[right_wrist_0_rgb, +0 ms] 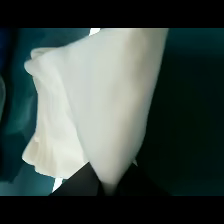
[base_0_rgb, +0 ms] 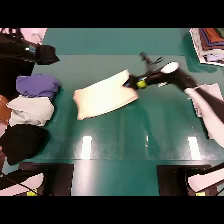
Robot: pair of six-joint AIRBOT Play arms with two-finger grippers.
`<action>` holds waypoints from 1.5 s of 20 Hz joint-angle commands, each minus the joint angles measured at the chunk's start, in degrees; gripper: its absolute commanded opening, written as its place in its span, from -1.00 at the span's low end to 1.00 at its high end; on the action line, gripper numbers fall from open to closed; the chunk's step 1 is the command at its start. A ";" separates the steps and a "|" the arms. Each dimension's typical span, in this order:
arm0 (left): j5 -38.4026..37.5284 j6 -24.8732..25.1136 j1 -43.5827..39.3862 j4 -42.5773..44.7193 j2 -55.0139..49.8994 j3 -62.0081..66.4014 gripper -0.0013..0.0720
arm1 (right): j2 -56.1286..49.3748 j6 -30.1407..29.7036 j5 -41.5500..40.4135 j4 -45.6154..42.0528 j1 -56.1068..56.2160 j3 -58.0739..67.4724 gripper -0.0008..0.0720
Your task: Fold the shirts.
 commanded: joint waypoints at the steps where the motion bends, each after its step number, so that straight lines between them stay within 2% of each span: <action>1: 2.49 -1.57 -5.27 0.09 -0.02 0.02 -0.90 | 8.39 4.07 0.85 -9.07 -14.19 0.24 -0.93; 3: 4.87 -3.13 -7.26 0.09 -0.02 0.02 -0.90 | 11.74 7.08 1.70 -13.64 -23.71 0.24 -0.93; 6: 7.76 -3.85 -9.77 0.11 -0.02 0.02 -0.90 | 14.16 7.08 3.06 -13.57 -36.96 0.15 -0.93; 10: 9.38 -3.93 -11.76 0.11 -0.02 0.02 -0.90 | 14.25 7.87 2.75 -13.07 -47.08 0.20 -0.93; 16: 9.38 -3.93 -11.76 0.15 -0.11 0.02 -0.90 | 18.53 7.78 0.39 -8.79 -52.06 0.33 -0.93; 20: 9.38 -3.89 -11.76 0.31 -0.15 0.02 -0.90 | 24.11 7.74 4.28 -9.44 -55.28 0.31 -0.93; 25: 8.90 -3.82 -11.76 0.35 -0.13 0.02 -0.90 | 28.81 8.66 13.03 -17.75 -57.40 -0.61 -0.93; 30: 8.74 -2.40 -11.76 0.35 -0.13 0.02 -0.90 | 36.79 9.62 15.47 -24.39 -61.90 -11.74 -0.93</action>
